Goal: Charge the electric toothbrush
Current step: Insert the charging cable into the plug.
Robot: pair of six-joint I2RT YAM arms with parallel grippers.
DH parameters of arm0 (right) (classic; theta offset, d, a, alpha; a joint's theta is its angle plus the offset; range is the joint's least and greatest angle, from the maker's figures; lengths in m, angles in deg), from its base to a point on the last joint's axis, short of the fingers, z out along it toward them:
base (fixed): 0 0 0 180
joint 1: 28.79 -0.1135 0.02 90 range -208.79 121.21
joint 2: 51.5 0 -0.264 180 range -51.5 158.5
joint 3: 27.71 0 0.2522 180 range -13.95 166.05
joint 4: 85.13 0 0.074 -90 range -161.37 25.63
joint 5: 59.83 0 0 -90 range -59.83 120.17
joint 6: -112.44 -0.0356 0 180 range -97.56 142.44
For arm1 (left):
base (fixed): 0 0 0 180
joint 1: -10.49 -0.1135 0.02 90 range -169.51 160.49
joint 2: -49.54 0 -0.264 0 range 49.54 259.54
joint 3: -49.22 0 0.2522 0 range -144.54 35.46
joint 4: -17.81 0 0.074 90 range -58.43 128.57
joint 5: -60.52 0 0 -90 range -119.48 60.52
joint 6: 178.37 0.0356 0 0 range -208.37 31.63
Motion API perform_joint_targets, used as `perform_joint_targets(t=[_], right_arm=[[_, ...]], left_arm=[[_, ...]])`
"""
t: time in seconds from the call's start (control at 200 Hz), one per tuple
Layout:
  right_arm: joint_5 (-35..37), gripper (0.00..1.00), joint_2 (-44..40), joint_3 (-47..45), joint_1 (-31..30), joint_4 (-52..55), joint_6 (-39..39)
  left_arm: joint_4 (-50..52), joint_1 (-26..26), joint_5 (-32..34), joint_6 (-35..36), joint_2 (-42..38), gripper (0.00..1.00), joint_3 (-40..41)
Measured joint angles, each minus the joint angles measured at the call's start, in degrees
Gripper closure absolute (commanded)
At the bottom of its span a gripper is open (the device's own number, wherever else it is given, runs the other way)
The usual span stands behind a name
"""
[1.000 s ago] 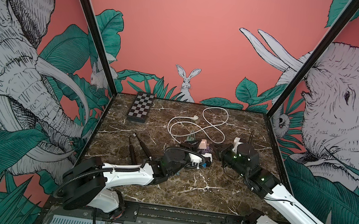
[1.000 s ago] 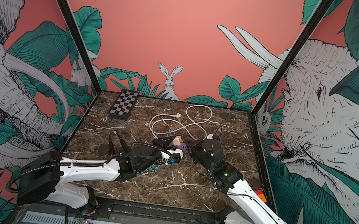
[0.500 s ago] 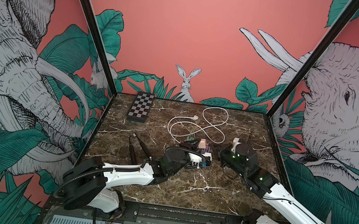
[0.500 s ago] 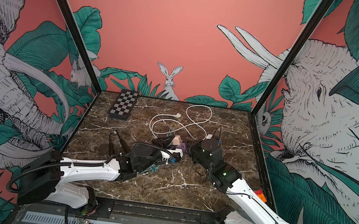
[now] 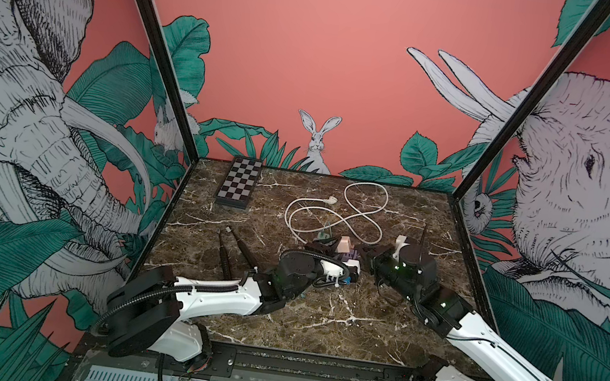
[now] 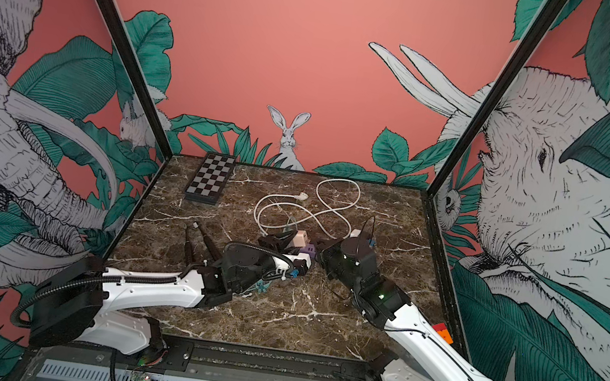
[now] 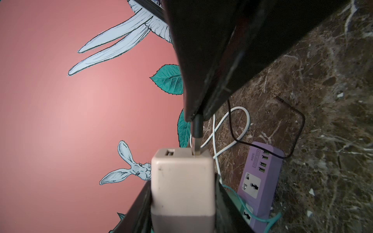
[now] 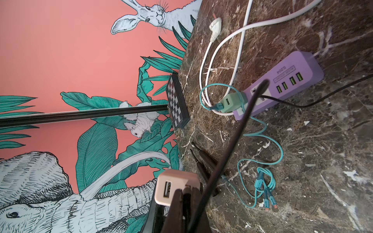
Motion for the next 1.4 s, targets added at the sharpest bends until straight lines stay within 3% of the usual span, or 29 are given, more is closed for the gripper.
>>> perform_joint_targets(t=[0.935, 1.13, 1.19, 1.28, 1.4], right_arm=[[-1.4, 1.0, 6.3, -1.2, -0.6, -8.2, -4.9], [-1.9, 1.0, 6.6, -1.2, -0.5, -8.2, -3.1], [-1.7, 0.75, 4.8, -1.2, -0.5, -6.5, -2.1], [-1.6, 0.52, 0.6, -1.2, -0.7, -2.6, 1.0], [-0.2, 0.39, -6.1, -1.1, -0.4, 3.2, 5.4]], left_arm=[[1.4, 0.0, 4.2, 0.0, 0.0, 1.0, 0.2], [2.1, -0.2, 4.5, 0.0, 0.0, 1.0, 0.3], [1.5, 0.2, 3.9, -0.1, -0.1, 1.0, 0.3], [0.4, 1.0, 2.9, -0.4, -0.3, 1.0, 0.2], [0.5, 1.6, 2.5, -2.1, -0.3, 1.0, -0.3]])
